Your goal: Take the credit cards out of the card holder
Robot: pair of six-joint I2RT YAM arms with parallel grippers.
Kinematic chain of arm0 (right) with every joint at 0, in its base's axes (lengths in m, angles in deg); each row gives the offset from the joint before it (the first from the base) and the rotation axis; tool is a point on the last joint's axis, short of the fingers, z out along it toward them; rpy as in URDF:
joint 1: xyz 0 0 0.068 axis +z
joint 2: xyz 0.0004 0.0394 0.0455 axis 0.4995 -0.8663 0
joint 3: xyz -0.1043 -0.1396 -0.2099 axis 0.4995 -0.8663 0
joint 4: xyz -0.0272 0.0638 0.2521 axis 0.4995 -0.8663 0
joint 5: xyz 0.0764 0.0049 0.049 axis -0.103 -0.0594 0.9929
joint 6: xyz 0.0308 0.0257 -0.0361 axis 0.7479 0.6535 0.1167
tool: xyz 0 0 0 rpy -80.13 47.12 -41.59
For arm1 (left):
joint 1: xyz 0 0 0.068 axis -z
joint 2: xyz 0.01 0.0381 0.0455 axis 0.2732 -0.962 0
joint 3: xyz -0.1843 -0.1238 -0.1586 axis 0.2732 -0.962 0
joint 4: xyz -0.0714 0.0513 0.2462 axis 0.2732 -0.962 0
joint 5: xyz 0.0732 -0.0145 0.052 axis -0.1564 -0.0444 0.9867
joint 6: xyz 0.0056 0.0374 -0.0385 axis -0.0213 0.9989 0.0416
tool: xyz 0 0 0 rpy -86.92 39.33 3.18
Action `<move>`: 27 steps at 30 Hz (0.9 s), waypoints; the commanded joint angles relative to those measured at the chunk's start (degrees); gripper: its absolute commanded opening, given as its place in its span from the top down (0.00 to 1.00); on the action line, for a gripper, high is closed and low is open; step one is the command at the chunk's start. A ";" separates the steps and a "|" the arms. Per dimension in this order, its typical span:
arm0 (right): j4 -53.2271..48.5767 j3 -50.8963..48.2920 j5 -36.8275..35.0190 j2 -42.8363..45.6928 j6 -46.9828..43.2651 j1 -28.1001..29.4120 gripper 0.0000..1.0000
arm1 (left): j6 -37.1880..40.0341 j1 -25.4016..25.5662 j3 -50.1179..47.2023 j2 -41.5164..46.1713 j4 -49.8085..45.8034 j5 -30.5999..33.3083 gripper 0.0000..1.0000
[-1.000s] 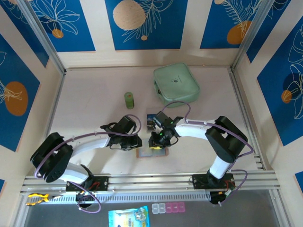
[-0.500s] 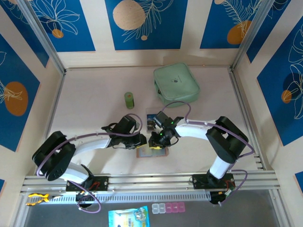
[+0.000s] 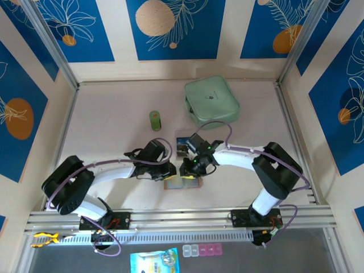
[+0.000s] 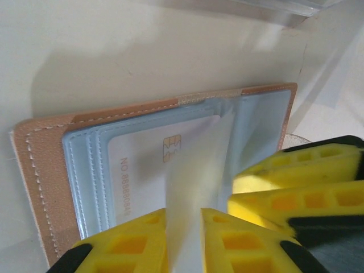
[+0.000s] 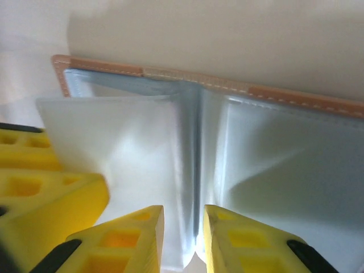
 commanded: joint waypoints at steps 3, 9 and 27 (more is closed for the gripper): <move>-3.58 -0.52 -1.21 5.80 -0.15 -1.39 0.73 | -0.52 0.97 1.53 0.43 -0.27 -0.90 0.80; -5.51 -1.53 -1.46 10.05 -1.10 -3.60 0.73 | -0.54 2.16 4.25 -0.38 -1.37 -0.46 0.80; -7.47 -6.82 1.03 20.41 -3.42 -10.96 0.73 | -0.81 7.38 15.30 -11.56 -1.60 -0.76 0.75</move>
